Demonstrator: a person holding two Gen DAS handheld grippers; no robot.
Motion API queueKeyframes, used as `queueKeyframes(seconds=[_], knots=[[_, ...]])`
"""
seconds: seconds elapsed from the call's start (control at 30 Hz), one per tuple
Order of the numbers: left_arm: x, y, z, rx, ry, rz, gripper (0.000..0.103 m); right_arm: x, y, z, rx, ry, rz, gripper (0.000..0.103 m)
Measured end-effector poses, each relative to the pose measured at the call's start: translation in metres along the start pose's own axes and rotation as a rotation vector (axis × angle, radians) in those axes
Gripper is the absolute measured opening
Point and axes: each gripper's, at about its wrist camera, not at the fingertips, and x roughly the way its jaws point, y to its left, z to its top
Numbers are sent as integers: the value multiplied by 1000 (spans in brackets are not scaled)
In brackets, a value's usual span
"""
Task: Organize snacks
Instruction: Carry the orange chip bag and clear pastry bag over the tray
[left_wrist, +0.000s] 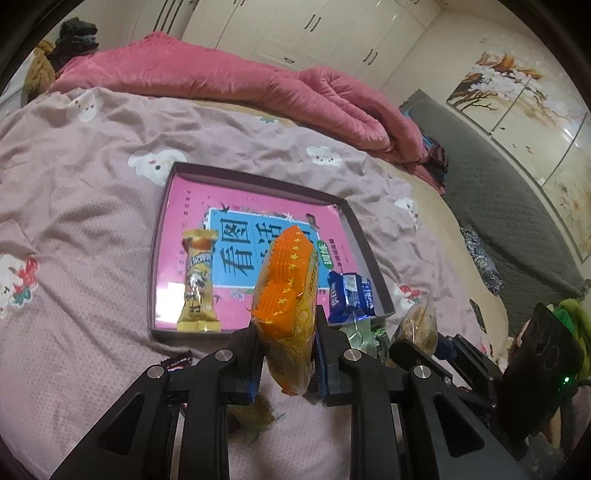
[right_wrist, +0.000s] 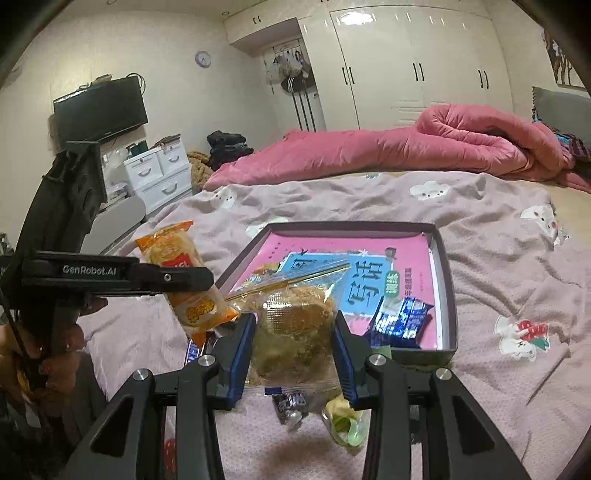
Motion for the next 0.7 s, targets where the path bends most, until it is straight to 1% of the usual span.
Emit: queueKeyframes(seconds=[0.2, 0.47, 0.7], knots=[[1, -3, 7, -1, -18, -10, 24, 1, -9, 12, 31, -22, -33, 41], [14, -6, 17, -11, -34, -34, 24, 0, -30, 24, 95, -58, -113, 41], [32, -5, 26, -32, -31, -28, 24, 8, -56, 23, 146, -50, -178, 41]])
